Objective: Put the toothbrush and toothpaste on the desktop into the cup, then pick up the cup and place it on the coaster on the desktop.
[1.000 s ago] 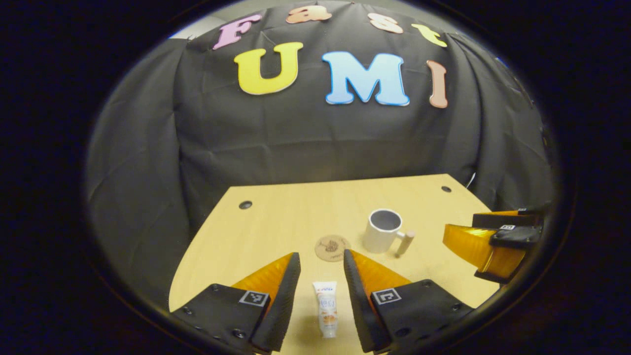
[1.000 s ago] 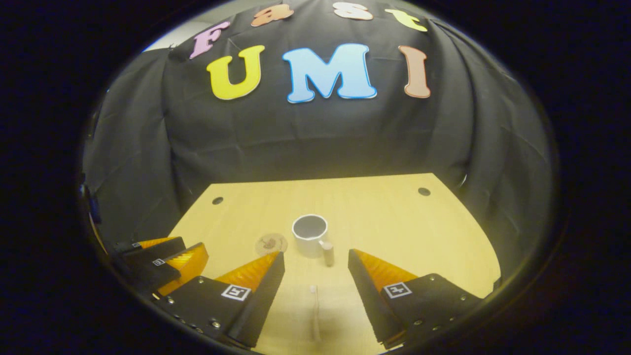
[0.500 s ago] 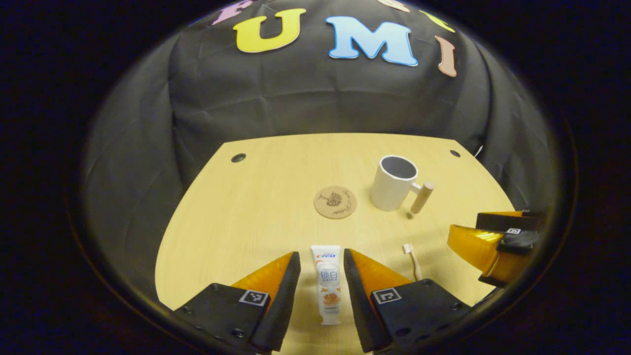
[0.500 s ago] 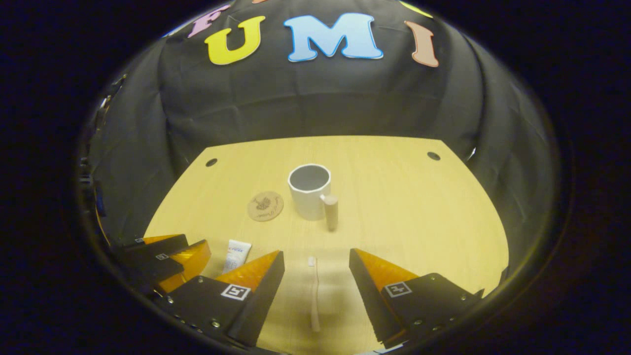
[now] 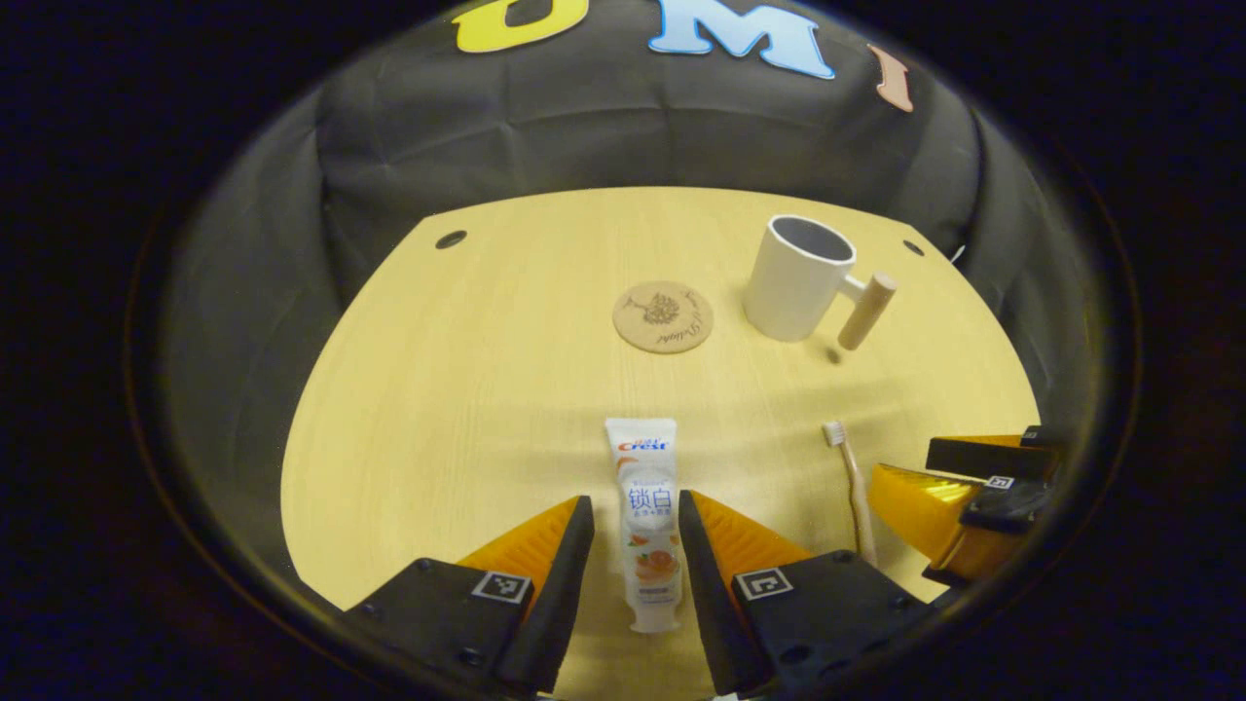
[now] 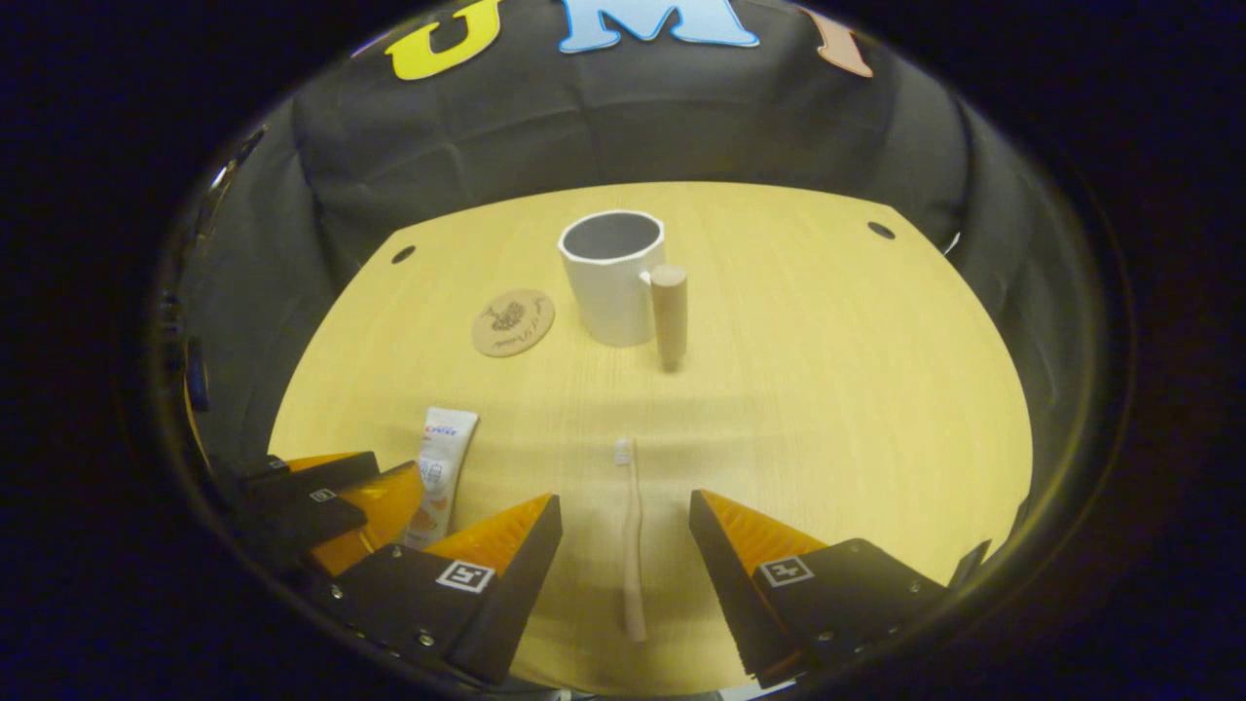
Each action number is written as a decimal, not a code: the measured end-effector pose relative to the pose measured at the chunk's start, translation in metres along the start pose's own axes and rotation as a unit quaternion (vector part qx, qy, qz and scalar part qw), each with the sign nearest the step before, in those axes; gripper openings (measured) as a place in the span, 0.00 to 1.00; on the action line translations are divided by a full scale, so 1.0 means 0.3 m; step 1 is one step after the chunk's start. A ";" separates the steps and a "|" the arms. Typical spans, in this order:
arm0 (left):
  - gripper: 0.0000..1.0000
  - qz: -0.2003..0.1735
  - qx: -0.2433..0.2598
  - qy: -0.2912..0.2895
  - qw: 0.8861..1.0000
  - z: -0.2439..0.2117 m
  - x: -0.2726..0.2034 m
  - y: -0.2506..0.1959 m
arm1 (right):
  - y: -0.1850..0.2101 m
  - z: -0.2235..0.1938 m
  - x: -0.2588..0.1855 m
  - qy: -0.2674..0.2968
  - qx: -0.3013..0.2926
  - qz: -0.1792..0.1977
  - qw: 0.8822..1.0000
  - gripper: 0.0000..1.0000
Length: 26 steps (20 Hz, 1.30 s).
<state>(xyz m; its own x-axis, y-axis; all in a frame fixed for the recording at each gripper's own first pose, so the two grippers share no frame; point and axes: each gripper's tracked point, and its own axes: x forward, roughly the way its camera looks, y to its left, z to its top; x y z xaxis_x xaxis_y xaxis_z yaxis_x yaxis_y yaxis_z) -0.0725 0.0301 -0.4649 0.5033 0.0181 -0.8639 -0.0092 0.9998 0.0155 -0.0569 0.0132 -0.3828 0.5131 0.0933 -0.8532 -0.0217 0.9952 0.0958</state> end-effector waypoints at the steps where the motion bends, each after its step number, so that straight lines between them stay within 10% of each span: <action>1: 0.62 0.000 0.002 0.010 1.000 -0.014 0.014 0.000 | -0.002 -0.015 0.014 0.012 0.001 -0.002 1.000 0.83; 6: 0.72 -0.001 -0.007 0.063 0.998 -0.086 0.064 -0.006 | -0.016 -0.079 0.066 0.065 -0.001 -0.009 0.998 0.83; 21: 0.61 0.009 -0.002 0.116 0.993 -0.125 0.116 -0.012 | -0.029 -0.135 0.100 0.133 -0.020 -0.046 0.990 0.81; 24: 0.61 -0.001 -0.004 0.115 0.993 -0.121 0.113 -0.008 | -0.027 -0.137 0.092 0.142 -0.012 -0.051 0.988 0.72; 26: 0.43 -0.002 -0.003 0.120 0.993 -0.118 0.112 -0.006 | -0.035 -0.130 0.100 0.145 -0.008 -0.055 0.988 0.58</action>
<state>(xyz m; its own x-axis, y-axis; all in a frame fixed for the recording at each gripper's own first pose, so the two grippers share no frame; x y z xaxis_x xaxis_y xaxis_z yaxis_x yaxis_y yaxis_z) -0.0862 0.0288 -0.5118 0.2828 0.0126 -0.9591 -0.0139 0.9999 0.0091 -0.0747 0.0068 -0.4293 0.2459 -0.0125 -0.9692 0.0054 0.9999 -0.0116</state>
